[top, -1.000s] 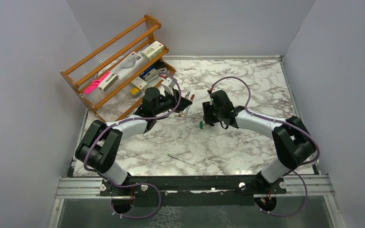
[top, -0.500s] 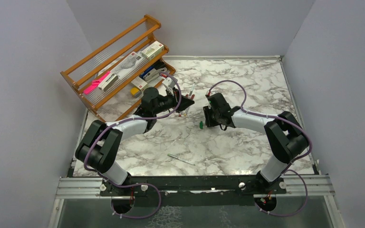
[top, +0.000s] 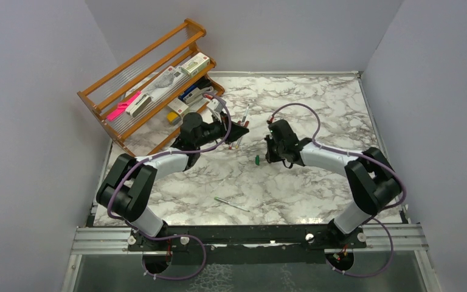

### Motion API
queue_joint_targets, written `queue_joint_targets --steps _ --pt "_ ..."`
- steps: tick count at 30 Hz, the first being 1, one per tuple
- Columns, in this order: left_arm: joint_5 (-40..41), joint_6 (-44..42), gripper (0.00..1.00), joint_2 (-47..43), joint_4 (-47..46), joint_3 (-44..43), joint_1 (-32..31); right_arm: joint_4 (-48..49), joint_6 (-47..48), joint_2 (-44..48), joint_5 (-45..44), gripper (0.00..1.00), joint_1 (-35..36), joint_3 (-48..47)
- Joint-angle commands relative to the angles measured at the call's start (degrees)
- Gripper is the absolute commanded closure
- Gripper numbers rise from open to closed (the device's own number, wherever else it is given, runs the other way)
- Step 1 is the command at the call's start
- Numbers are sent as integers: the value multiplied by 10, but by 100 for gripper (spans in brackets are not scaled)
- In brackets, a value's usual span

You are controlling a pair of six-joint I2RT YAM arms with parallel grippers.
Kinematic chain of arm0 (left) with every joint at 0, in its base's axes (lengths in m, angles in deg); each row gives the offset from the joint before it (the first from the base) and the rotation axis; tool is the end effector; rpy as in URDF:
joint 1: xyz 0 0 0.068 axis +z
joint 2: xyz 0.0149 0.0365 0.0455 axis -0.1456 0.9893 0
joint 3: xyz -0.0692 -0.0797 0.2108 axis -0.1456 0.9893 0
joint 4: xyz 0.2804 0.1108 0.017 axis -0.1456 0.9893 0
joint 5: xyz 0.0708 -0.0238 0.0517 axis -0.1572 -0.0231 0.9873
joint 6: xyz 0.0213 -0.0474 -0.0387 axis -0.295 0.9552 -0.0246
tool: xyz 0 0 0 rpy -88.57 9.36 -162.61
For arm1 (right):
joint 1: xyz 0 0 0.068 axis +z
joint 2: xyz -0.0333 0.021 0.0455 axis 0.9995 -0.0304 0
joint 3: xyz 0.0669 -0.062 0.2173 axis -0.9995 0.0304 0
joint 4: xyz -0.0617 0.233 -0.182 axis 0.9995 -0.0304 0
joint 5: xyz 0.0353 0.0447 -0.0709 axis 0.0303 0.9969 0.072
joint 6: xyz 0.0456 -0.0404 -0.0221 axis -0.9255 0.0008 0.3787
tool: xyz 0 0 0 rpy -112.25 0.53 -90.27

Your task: Insert the pens into the pen caps

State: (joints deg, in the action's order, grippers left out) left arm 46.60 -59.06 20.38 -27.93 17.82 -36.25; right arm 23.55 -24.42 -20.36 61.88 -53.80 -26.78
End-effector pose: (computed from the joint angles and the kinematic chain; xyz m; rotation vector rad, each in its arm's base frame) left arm 0.3183 -0.2007 0.1685 0.4667 1.6754 -1.2477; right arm 0.2989 0.1990 0.0801 -0.2705 2.5435 0.2469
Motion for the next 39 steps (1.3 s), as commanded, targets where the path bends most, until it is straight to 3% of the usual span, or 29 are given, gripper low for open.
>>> queue_joint_targets --steps 1,4,7,13,17,28,39 --pt "-6 74 100 3 -97 25 -5 61 -72 101 -26 99 -2 36" --pt "-1 153 100 15 -216 54 -19 175 -101 186 -6 99 -17 94" --pt "-4 240 100 44 -325 60 -42 355 -66 242 53 99 -25 147" --pt "36 353 100 105 -519 73 -93 510 -103 283 36 99 -42 176" --pt "45 324 100 99 -514 77 -116 598 -169 292 74 99 -76 196" --pt "42 302 100 108 -501 69 -134 687 -211 279 181 99 -95 179" --pt "47 249 100 82 -435 59 -134 710 -231 271 214 99 -95 184"
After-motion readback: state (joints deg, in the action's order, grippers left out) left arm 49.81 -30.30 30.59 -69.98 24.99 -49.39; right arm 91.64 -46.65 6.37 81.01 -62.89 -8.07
